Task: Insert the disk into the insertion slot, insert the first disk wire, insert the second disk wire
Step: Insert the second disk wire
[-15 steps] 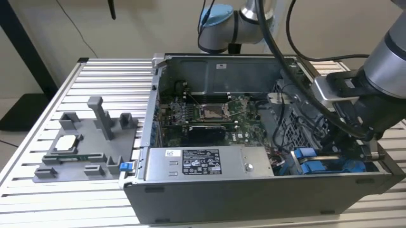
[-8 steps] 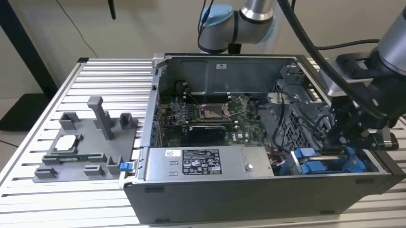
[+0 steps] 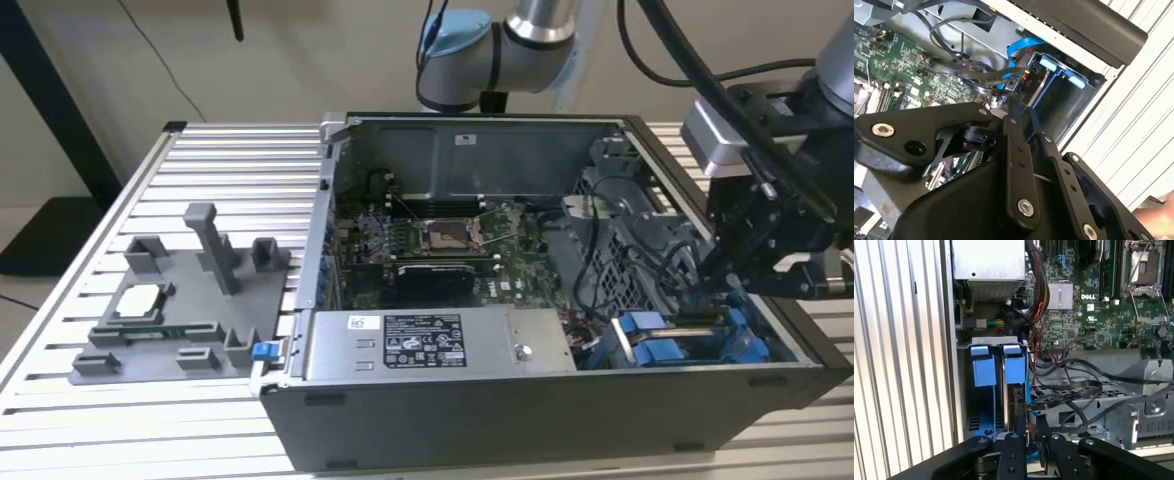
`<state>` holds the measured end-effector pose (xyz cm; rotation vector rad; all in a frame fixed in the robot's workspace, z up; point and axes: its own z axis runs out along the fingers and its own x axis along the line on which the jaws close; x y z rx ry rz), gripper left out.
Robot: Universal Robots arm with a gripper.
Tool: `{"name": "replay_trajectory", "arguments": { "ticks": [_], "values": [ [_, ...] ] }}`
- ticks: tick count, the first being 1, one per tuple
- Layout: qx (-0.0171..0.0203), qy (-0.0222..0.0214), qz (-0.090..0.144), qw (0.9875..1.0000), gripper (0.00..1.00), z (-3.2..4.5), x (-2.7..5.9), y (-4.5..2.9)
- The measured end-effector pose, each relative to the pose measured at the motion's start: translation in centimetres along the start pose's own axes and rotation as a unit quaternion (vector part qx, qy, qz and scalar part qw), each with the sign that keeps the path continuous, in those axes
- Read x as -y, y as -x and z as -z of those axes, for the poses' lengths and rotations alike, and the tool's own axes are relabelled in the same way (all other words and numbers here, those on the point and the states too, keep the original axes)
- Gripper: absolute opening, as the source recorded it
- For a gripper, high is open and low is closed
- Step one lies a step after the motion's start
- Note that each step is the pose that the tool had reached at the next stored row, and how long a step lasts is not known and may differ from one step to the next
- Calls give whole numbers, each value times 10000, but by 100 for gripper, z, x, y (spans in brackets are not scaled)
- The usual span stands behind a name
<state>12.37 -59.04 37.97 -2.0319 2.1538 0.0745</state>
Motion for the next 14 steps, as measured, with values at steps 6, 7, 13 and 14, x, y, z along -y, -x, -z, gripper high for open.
{"name": "replay_trajectory", "arguments": {
  "ticks": [6, 7, 13, 14],
  "values": [
    [0, 0, 0, 10000, 100, 24, 2, 4],
    [0, 0, 0, 10000, 100, 24, 2, 4],
    [0, 0, 0, 10000, 100, 25, 2, 4],
    [0, 0, 0, 10000, 100, 25, 2, 4]
  ]
}}
